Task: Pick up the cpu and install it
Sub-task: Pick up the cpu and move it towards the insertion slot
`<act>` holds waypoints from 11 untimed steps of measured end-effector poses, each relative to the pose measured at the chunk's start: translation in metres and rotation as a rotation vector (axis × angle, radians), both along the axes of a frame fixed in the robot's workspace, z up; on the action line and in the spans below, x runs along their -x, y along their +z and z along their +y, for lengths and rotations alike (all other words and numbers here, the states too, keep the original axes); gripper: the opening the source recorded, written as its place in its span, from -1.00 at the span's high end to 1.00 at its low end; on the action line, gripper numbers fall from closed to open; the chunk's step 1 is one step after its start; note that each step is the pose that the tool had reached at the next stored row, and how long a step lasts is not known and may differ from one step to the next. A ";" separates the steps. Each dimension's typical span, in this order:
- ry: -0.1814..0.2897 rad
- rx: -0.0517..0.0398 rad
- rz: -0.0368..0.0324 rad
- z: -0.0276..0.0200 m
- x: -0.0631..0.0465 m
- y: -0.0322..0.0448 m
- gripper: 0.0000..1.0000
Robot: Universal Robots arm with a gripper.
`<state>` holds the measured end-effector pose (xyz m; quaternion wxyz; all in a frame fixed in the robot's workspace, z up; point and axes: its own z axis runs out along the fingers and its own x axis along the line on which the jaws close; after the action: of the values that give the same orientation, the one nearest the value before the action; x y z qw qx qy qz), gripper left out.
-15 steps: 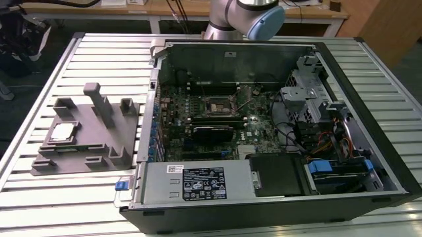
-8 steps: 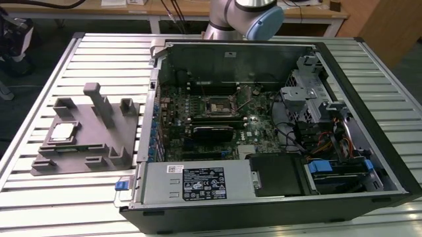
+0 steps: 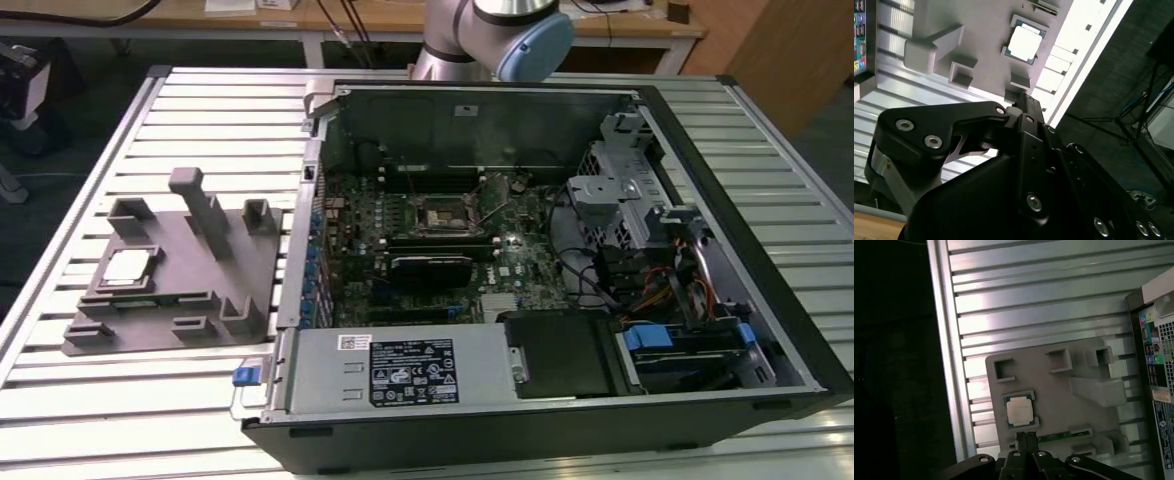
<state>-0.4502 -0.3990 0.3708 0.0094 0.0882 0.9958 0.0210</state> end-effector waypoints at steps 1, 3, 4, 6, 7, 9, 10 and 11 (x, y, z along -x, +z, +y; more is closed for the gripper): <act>-0.018 -0.0001 -0.0001 0.0000 0.000 -0.0007 0.79; -0.054 0.0000 0.0000 0.0000 0.000 -0.0018 0.79; -0.073 0.0000 0.0000 0.0000 0.000 -0.0025 0.79; -0.105 0.0002 0.0001 0.0000 0.000 -0.0032 0.79; -0.108 0.0015 0.0002 -0.0001 0.000 -0.0032 0.79; -0.108 0.0028 -0.0002 -0.0019 0.000 -0.0038 0.79; -0.101 0.0028 -0.0002 -0.0026 0.000 -0.0044 0.79; -0.087 0.0028 0.0000 -0.0026 0.000 -0.0050 0.79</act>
<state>-0.4503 -0.4016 0.3657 0.0104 0.1313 0.9911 0.0192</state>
